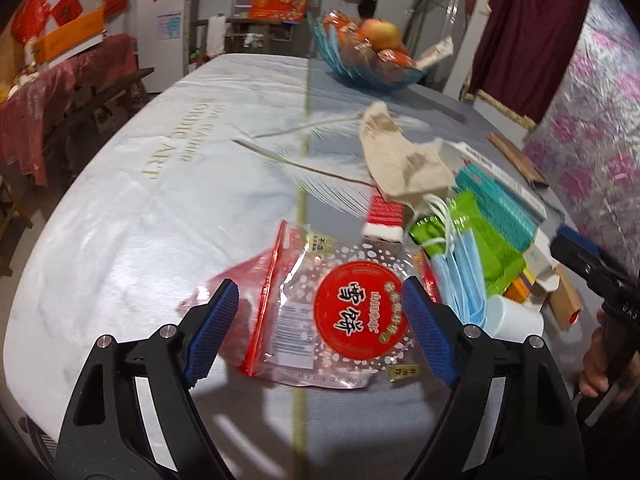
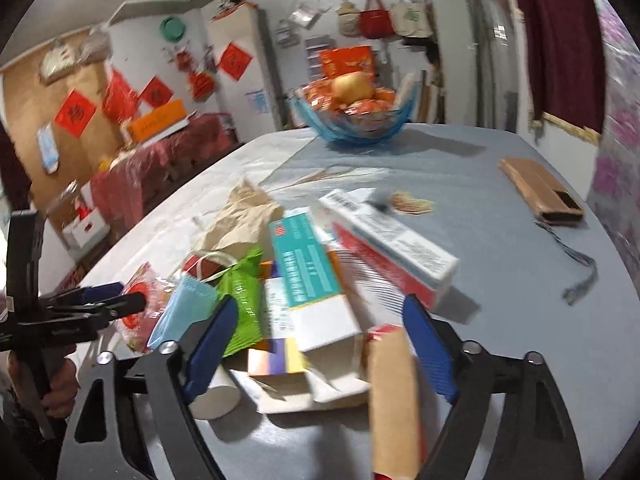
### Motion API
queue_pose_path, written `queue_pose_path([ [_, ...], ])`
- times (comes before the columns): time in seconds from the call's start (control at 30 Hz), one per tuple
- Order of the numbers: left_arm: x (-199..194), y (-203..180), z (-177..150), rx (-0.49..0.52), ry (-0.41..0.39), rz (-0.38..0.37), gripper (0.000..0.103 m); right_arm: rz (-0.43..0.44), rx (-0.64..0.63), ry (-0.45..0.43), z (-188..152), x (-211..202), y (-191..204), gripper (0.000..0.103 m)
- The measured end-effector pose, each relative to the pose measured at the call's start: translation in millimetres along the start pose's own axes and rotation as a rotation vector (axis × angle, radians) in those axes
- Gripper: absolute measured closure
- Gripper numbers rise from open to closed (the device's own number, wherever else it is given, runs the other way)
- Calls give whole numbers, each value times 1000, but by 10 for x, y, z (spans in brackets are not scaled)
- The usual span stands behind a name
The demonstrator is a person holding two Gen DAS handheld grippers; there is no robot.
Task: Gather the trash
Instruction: 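Grasp the clear snack bag with the left tool while the right tool grasps the teal medicine box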
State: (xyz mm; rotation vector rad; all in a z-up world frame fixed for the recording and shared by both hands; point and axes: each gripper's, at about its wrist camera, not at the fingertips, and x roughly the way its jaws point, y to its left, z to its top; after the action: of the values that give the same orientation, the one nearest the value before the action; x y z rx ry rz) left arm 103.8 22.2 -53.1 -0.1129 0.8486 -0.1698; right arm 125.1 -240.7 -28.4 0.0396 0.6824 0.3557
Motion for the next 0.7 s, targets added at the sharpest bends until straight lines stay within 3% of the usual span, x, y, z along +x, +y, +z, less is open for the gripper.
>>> queue_pose_path([
  [0.03, 26, -8, -4, 7, 2, 3, 22, 1, -24, 12, 15, 54, 51, 31],
  [0.13, 58, -45, -23, 30, -5, 28, 22, -21, -53, 64, 46, 195, 112, 55],
  [0.17, 63, -32, -19, 29, -8, 30, 22, 1, -33, 95, 47, 247, 64, 69],
  [0.27, 66, 27, -2, 22, -5, 26, 22, 48, 44, 96, 55, 257, -94, 71],
  [0.43, 57, 15, 2, 32, -8, -11, 22, -41, 129, 53, 100, 202, -402, 71],
  [0.6, 205, -140, 23, 75, 14, -11, 23, -14, 145, 75, 101, 284, -444, 57],
  [0.63, 215, -145, 33, 74, 11, -10, 31, -7, 141, 76, 101, 295, -437, 58],
  [0.7, 204, -133, 53, 70, 5, -23, 44, 29, 159, 79, 94, 310, -468, 79],
])
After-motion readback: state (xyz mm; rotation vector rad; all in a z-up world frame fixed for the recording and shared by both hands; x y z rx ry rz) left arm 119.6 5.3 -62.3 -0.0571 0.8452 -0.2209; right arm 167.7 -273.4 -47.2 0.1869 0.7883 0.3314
